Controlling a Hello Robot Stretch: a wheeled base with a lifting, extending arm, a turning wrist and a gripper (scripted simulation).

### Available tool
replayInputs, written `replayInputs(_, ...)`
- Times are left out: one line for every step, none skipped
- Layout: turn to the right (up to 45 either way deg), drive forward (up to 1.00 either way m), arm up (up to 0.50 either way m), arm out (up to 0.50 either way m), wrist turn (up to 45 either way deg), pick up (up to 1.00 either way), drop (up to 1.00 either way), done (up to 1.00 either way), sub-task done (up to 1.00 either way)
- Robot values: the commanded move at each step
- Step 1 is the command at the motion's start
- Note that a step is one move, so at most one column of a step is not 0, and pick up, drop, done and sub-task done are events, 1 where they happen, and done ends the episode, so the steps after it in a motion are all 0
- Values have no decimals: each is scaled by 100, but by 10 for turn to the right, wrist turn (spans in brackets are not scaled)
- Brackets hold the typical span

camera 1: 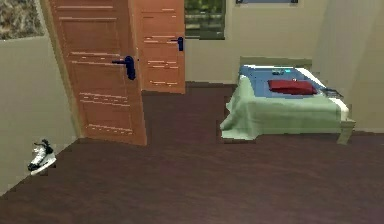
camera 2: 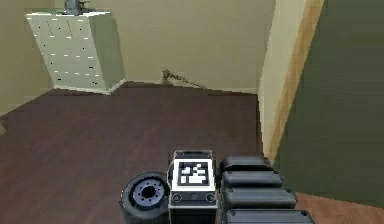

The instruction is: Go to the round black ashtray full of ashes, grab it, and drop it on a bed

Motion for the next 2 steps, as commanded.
replayInputs(0, 100, 0, 0, 0, 0, 0, 0, 0)
replayInputs(0, 100, 0, 0, 0, 0, 0, 0, 0)
